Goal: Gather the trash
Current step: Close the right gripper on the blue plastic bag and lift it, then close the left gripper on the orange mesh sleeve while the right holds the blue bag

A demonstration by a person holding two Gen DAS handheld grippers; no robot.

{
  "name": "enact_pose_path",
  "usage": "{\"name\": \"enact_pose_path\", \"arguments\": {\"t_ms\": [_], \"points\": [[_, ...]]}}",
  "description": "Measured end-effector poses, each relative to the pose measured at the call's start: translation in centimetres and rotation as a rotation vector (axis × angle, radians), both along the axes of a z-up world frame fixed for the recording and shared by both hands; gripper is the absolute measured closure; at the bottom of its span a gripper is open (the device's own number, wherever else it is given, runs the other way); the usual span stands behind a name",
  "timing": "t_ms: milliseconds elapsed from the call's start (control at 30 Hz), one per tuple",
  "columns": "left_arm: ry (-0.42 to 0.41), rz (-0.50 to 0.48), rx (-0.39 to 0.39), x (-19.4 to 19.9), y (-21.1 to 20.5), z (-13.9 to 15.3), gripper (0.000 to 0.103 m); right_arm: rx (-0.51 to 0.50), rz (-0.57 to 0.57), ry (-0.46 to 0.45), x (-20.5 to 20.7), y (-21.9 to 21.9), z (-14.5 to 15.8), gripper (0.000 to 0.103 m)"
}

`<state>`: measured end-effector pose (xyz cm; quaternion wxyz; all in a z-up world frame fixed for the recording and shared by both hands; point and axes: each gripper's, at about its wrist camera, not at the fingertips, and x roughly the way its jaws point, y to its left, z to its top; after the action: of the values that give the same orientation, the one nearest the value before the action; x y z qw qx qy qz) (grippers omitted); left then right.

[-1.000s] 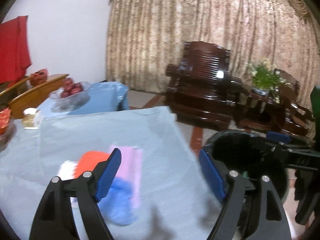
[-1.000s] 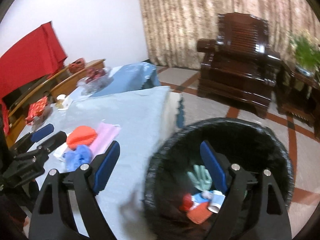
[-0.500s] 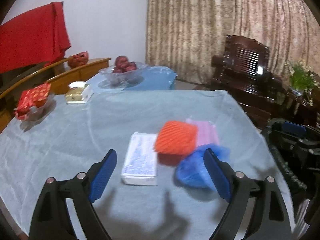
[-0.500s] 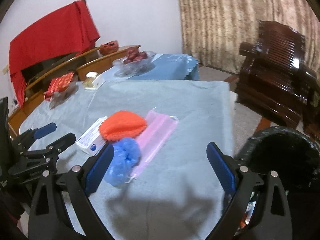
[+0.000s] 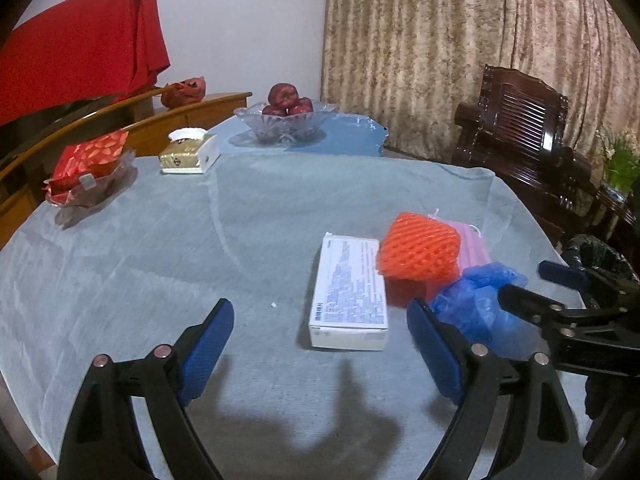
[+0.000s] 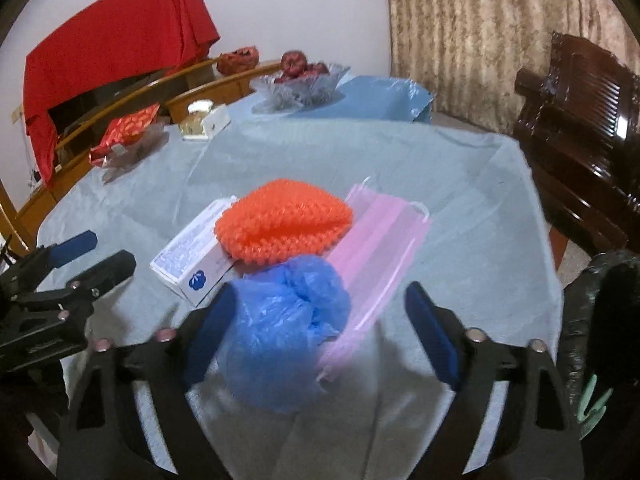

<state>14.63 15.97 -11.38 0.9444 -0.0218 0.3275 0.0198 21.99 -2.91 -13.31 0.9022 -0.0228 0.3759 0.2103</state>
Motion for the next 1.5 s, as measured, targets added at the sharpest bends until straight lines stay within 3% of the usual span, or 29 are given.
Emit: {"name": "enact_pose_path", "arguments": {"t_ms": [100,267,467,700,933,1200,1500], "points": [[0.006,0.004,-0.004,0.3,0.3,-0.3,0.016,0.002,0.014,0.023,0.3,0.6,-0.8,0.031],[0.011,-0.003,-0.008,0.7,0.1,-0.5,0.016,0.011,0.06,0.069,0.5,1.1,-1.4,0.065],[0.014,-0.012,-0.018,1.1,-0.2,-0.6,0.016,0.031,0.116,0.062,0.1,1.2,-0.6,0.095],[0.004,-0.039,-0.026,1.5,-1.6,-0.2,0.016,0.083,0.118,0.009,-0.7,-0.6,2.2,0.097],[-0.014,-0.078,-0.038,2.7,-3.5,0.6,0.016,0.094,0.04,-0.043,-0.3,-3.9,4.6,0.097],[0.006,-0.125,-0.03,6.0,-6.3,-0.2,0.016,0.064,-0.052,-0.057,1.0,-7.7,4.3,0.097],[0.059,-0.126,-0.008,8.4,-7.8,-2.1,0.017,0.061,-0.06,-0.032,1.8,-8.4,3.1,0.097]]}}
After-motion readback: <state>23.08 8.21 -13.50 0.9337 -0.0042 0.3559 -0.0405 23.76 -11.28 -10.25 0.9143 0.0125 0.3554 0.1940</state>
